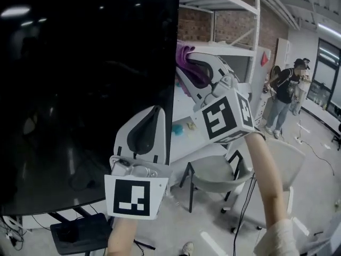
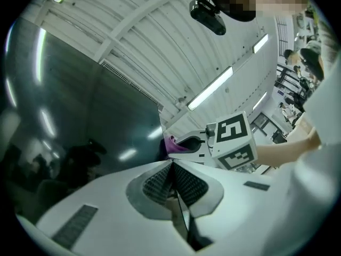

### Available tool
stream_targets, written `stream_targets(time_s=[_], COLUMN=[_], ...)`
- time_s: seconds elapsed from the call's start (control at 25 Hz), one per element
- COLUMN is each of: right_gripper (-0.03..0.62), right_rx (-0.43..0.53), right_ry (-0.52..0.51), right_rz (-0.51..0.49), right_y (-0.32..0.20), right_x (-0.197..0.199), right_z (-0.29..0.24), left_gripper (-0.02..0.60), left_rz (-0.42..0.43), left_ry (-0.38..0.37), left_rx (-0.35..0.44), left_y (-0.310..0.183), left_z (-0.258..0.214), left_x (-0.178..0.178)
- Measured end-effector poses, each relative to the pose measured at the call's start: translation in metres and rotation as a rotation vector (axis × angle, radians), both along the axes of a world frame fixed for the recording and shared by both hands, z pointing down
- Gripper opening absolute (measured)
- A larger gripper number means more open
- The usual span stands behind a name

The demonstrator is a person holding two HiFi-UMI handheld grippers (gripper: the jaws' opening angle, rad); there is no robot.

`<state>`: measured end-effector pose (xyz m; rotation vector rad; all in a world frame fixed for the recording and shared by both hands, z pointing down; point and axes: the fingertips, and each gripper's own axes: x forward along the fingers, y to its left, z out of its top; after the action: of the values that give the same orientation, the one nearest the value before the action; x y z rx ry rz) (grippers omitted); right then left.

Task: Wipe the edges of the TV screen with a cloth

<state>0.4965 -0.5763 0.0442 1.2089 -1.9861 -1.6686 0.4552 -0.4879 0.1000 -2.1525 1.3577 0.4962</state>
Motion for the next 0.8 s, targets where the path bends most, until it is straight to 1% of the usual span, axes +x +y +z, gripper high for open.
stream_targets(time_s=[0.08,0.16,0.28,0.36,0.44,0.64,0.8], right_gripper=[0.061,0.061,0.061,0.061,0.061,0.061,0.061], right_rx=[-0.013,-0.024,-0.027,-0.045,-0.08,-0.19,-0.259], right_ry=[-0.021,-0.017,0.041,0.078,0.093,0.083,0.064], right_rz=[0.006,0.021,0.053,0.063,0.059,0.032,0.014], right_y=[0.004,0.008,0.012,0.011,0.008,0.001,0.002], right_x=[0.0,0.002,0.001,-0.001,0.0,0.0,-0.006], right_z=[0.025,0.049,0.082,0.105,0.126,0.18,0.224], left_gripper=[0.015,0.015,0.015,0.015,0.015,0.015,0.015], left_rz=[0.001,0.007,0.022,0.02,0.019,0.035,0.015], left_ry=[-0.009,-0.025,-0.03,-0.025,-0.015,0.004,0.012], left_rx=[-0.028,-0.058,-0.088,-0.111,-0.132,-0.179,-0.22], left_y=[-0.006,-0.01,-0.013,-0.015,-0.017,-0.018,-0.023], left_z=[0.02,0.039,0.061,0.076,0.089,0.119,0.15], left_x=[0.007,0.015,0.02,0.019,0.018,0.014,0.003])
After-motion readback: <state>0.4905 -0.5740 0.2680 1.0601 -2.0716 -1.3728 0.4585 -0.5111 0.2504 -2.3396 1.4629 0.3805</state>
